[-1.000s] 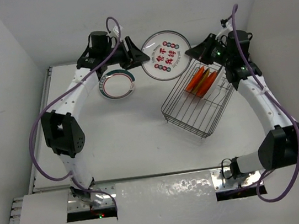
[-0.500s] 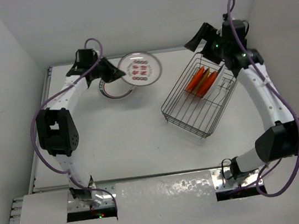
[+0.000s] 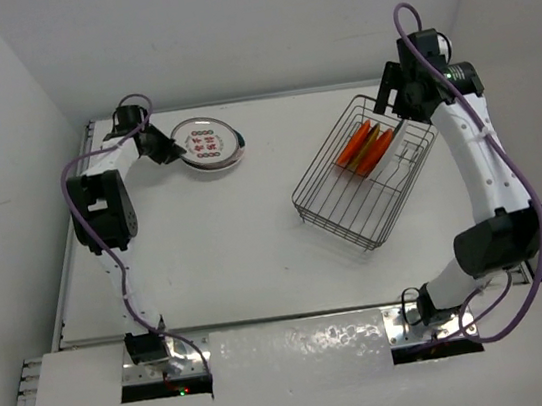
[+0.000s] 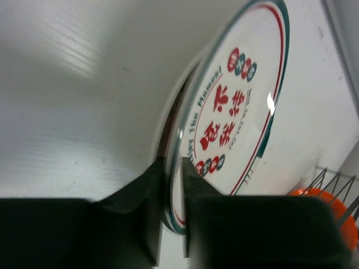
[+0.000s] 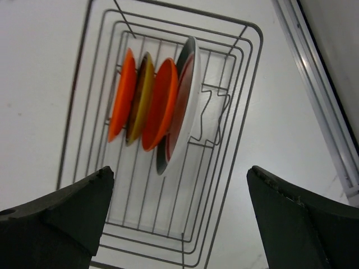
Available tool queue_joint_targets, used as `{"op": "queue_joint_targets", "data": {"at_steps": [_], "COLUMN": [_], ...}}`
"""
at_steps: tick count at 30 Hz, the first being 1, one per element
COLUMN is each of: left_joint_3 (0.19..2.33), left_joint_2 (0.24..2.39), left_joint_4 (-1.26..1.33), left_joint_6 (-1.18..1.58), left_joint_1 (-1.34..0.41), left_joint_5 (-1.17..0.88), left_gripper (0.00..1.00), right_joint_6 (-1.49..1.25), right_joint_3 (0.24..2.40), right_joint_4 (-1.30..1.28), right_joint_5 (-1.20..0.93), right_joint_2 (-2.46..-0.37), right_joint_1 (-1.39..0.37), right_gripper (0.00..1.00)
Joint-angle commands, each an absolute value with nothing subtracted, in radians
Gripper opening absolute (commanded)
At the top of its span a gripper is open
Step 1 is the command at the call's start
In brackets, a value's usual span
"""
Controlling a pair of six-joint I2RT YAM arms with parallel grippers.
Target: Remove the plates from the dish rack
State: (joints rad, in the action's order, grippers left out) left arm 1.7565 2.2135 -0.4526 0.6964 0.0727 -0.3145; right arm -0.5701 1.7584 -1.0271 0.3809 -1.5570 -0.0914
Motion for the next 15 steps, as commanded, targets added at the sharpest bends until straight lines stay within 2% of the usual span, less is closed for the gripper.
{"op": "queue_joint_targets", "data": {"at_steps": [1, 3, 5, 6, 7, 8, 10, 13, 14, 15], "left_joint_3": [1.764, 1.712, 1.680, 1.648, 1.631, 1.599, 1.571, 1.534, 1.529, 1.528], "left_joint_2": [2.183, 2.145, 2.111, 2.073, 2.053, 2.005, 1.953, 1.852, 1.806, 1.786], "left_joint_4": [-0.457, -0.460, -0.489, -0.508, -0.521, -0.549, -0.581, -0.630, -0.650, -0.655], "left_joint_6": [0.676, 0.677, 0.664, 0.660, 0.652, 0.641, 0.623, 0.588, 0.565, 0.565], "left_joint_1": [0.060, 0.057, 0.051, 0.049, 0.048, 0.048, 0.048, 0.048, 0.048, 0.048], "left_joint_5": [-0.337, -0.322, -0.286, -0.281, -0.272, -0.246, -0.218, -0.141, -0.134, -0.135], "left_gripper": [0.24, 0.34, 0.71, 0.96, 0.99, 1.00, 1.00, 1.00, 1.00, 1.00], "right_joint_6": [-0.528, -0.532, -0.532, -0.531, -0.528, -0.535, -0.541, -0.554, -0.566, -0.574], "right_joint_3": [1.804, 1.804, 1.804, 1.819, 1.834, 1.865, 1.877, 1.878, 1.873, 1.867], "right_joint_4": [-1.095, -1.086, -1.051, -1.040, -1.035, -1.038, -1.035, -1.038, -1.051, -1.051], "right_joint_5": [0.451, 0.466, 0.489, 0.486, 0.482, 0.482, 0.483, 0.485, 0.498, 0.506], "right_joint_2": [-1.617, -1.652, -1.677, -1.709, -1.730, -1.777, -1.815, -1.868, -1.882, -1.882], "right_joint_1": [-0.092, -0.091, -0.091, -0.091, -0.091, -0.091, -0.091, -0.091, -0.092, -0.091], "right_gripper": [0.99, 0.98, 0.92, 0.90, 0.87, 0.78, 0.70, 0.53, 0.39, 0.30]}}
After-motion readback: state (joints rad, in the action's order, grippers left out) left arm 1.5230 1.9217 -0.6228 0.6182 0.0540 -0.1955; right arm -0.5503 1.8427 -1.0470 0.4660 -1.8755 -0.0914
